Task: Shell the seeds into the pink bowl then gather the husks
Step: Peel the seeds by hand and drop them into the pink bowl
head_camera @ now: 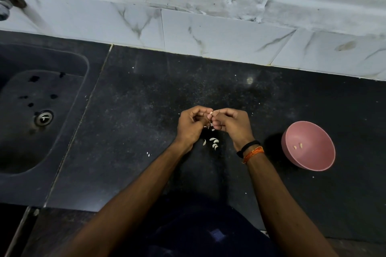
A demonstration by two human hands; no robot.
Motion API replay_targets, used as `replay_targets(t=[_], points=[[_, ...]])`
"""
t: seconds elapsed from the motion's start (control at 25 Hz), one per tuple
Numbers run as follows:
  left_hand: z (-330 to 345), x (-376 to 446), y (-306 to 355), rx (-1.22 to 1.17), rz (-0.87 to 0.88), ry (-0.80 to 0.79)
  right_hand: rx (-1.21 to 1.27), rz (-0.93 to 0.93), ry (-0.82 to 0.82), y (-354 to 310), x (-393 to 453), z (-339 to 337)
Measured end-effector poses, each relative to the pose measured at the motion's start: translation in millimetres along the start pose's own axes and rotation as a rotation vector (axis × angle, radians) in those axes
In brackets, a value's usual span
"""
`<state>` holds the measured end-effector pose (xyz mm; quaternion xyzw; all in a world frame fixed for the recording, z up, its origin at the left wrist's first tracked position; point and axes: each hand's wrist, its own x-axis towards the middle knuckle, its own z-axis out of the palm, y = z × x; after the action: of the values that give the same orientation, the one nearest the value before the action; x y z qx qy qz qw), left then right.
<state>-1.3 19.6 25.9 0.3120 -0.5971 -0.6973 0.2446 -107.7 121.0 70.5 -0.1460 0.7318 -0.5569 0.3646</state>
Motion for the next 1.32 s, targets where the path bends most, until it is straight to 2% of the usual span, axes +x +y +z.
replay_targets(t=[0.32,0.68,0.8,1.0,1.16,1.32], points=[[0.2,-1.1,2.4,0.136,0.032,-0.006,-0.234,-0.123,0.098,-2.5,-0.9,3.9],[-0.8,-3.1,0.1,0.169,0.028,-0.037,-0.361,-0.102,0.096,-3.2,1.2,4.1],[-0.5,-3.1,0.3,0.082,0.014,-0.053,-0.339,-0.039,0.060,-3.1,3.6,3.6],[3.3,-6.5,3.4,-0.241,-0.107,0.008,-0.120,0.063,0.050,2.5,6.1,5.1],[-2.5,-1.8,0.5,-0.353,-0.141,0.039,-0.188,0.045,0.117,8.6,6.0,-1.5],[-1.6,-3.0,1.8,-0.371,-0.167,0.025,-0.345,-0.075,0.132,9.9,6.9,-6.0]])
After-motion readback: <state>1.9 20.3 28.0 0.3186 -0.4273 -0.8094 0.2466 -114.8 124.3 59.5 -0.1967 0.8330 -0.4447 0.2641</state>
